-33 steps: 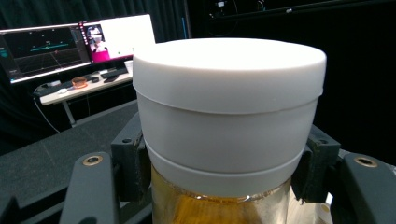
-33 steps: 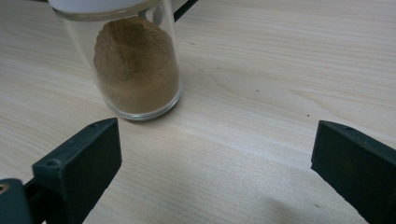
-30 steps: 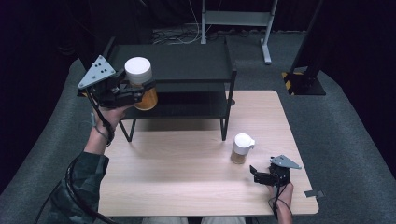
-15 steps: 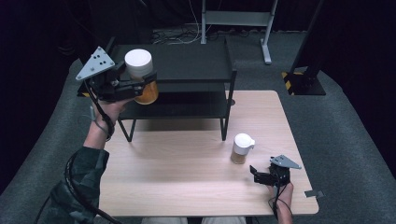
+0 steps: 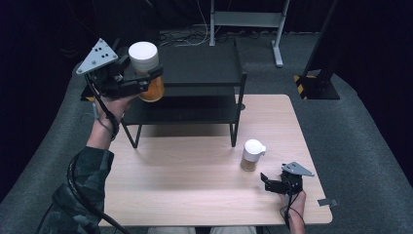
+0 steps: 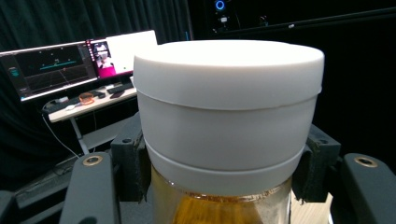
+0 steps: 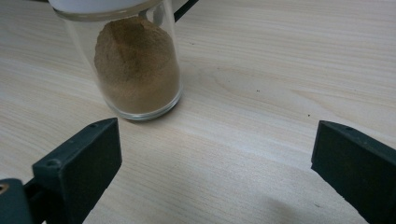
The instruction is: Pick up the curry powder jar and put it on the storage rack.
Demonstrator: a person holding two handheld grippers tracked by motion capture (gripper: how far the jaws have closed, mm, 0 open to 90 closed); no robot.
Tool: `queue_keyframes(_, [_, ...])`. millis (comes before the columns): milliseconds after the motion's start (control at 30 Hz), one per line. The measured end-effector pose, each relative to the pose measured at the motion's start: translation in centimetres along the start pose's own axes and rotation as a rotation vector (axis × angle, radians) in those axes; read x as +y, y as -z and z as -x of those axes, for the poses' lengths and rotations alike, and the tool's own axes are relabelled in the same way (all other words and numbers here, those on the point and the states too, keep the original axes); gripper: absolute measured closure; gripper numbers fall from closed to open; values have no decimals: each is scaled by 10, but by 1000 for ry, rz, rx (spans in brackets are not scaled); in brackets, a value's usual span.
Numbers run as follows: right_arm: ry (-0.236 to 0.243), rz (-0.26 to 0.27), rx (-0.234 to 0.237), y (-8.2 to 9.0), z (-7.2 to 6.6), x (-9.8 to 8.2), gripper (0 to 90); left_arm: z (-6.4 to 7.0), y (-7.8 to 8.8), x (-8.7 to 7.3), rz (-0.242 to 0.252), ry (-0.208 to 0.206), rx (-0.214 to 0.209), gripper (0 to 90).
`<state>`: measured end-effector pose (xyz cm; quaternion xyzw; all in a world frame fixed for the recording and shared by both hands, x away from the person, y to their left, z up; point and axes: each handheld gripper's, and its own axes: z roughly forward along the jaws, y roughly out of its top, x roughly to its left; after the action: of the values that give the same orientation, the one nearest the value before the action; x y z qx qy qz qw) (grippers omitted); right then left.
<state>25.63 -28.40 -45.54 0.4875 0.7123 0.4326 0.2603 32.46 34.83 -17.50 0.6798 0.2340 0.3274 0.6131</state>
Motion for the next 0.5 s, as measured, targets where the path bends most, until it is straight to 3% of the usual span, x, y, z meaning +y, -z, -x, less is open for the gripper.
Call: queue_keyframes(500, [0, 1, 0, 0, 0, 0, 5, -7, -8, 8, 10, 19, 21, 348])
